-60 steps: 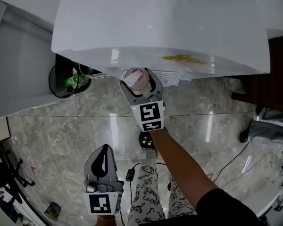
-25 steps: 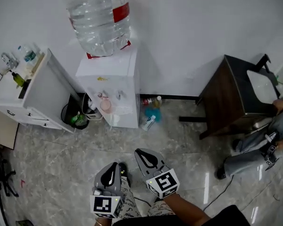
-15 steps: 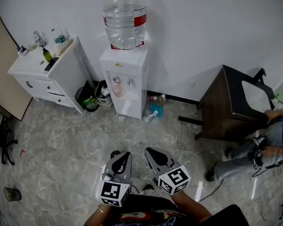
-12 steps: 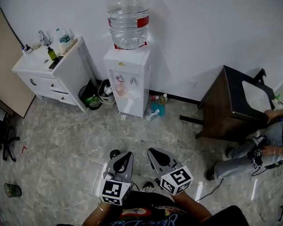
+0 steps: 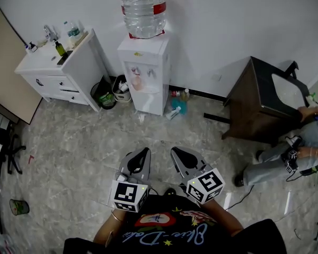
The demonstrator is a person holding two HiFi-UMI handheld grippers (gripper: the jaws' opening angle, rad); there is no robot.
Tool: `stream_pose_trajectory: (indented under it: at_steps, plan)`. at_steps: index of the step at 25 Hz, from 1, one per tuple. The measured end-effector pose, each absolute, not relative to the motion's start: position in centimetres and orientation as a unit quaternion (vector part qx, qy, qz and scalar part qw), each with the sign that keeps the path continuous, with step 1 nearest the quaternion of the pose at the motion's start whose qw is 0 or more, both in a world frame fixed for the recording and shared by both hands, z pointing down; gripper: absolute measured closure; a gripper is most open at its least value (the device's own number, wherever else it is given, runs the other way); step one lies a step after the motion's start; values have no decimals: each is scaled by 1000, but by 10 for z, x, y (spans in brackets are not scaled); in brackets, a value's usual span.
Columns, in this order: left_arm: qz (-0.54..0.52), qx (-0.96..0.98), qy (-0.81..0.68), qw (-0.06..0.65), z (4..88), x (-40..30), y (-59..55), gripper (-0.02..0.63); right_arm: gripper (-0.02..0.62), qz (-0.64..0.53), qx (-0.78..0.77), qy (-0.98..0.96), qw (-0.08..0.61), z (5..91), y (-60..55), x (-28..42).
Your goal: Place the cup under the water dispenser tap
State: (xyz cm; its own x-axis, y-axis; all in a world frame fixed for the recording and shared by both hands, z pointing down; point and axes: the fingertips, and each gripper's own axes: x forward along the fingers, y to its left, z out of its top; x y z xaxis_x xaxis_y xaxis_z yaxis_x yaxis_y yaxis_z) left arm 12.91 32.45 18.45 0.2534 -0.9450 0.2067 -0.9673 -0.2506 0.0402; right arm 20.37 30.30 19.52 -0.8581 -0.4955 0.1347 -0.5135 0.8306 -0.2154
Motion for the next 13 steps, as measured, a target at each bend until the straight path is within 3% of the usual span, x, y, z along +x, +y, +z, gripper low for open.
stream_pose_trajectory:
  at_steps: [13]
  plan:
    - [66,783,-614,74,180,137,331,607,572,112,264,-958,31,189,307,214]
